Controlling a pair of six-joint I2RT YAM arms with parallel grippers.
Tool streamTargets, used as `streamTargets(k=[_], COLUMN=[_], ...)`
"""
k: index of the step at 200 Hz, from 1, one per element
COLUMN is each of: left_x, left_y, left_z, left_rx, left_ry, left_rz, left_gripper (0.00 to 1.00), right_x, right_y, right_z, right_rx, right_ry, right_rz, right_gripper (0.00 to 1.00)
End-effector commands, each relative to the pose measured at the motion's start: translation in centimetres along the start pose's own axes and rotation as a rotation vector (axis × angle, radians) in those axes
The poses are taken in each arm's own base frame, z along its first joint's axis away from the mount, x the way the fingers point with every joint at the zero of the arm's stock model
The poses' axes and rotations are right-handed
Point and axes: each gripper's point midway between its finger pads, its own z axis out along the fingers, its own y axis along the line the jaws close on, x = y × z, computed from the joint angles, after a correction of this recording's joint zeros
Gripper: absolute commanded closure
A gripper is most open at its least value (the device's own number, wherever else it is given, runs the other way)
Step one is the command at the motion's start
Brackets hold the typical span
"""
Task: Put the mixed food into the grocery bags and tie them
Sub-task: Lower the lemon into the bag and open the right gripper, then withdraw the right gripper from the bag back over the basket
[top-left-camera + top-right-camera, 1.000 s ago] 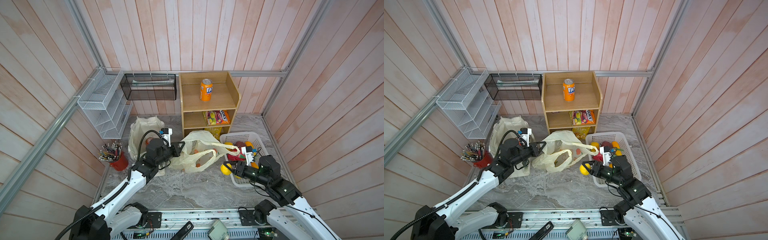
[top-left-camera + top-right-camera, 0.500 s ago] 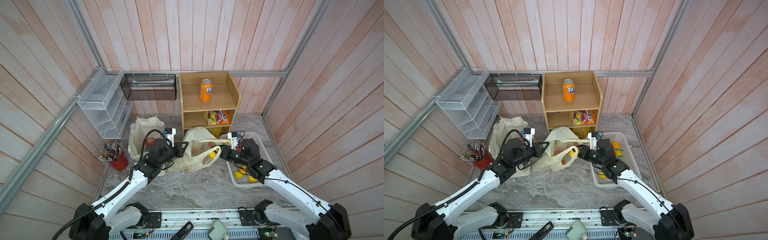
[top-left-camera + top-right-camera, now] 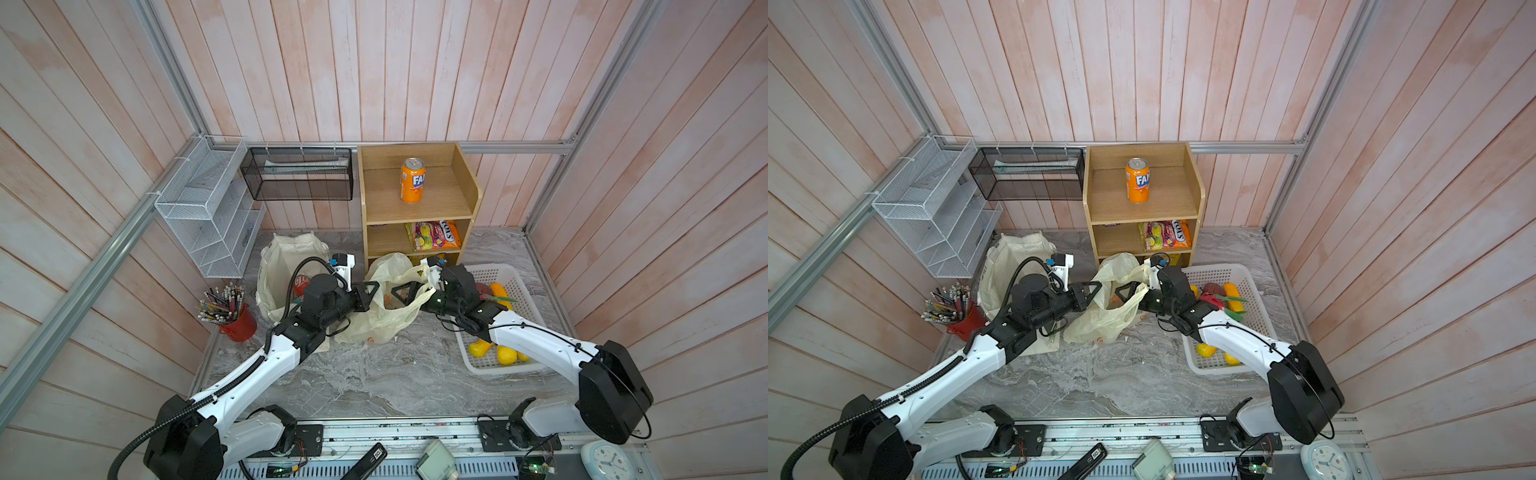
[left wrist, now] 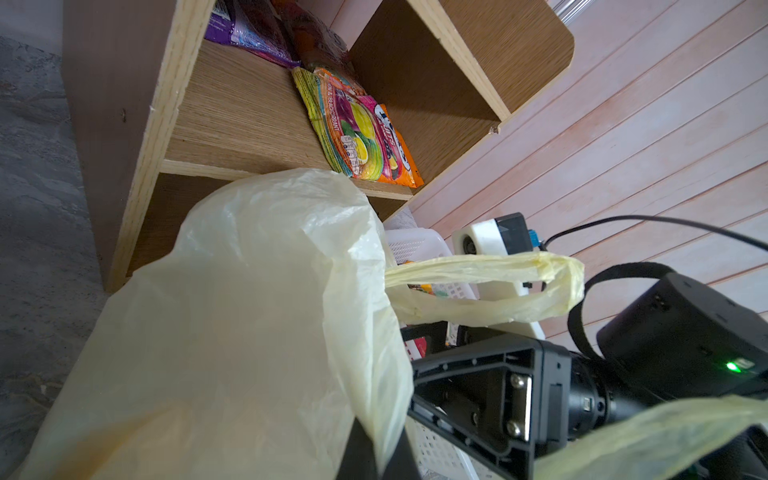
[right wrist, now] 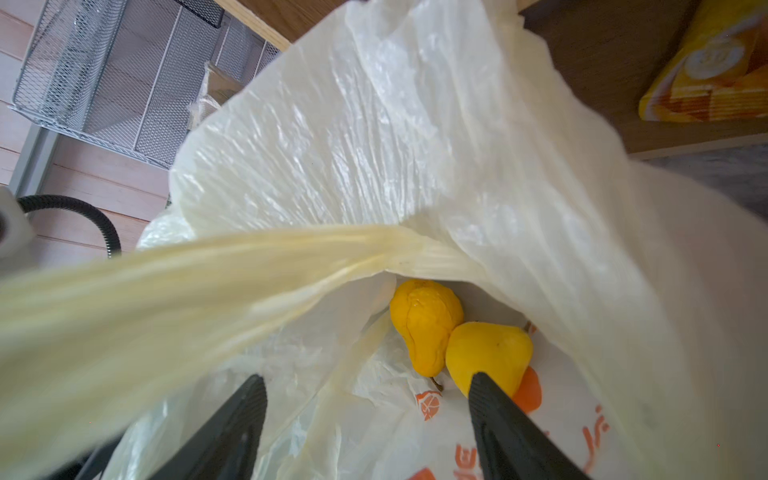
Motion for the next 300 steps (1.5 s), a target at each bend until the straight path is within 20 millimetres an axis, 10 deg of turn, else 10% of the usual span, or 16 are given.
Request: streamTargets(k=[1,158,235,300], left_x=[-2.0,-4.2,-4.5,-4.5], left_y=[-1.2,0.1,-0.2,-0.3], left_z=[-0.1,-1.2,-1.3,-1.2], left_rx=[0.032,0.039,0.046,0.049], left_ry=[-0.053,-0.089,-0.089,-0.084], left_rz=[0.028,0.022,0.028,0.026], left_gripper=[1.0,1.0,1.0,1.0], right_x=[-1.5,-7.0,-5.6,-5.0], right_y=[1.7,6.8,-0.3,-2.6], right_z=[-0.9,-17.5,-17.9,-15.6], right_rx=[-0.019,0.024,0.335,0.35], right_ry=[-0.045,-0.255,-0.251,-0.218], right_rz=[-0.047,-0.227,-0.31,-0.311], right_gripper=[0.21,0.35,0.26,0.31])
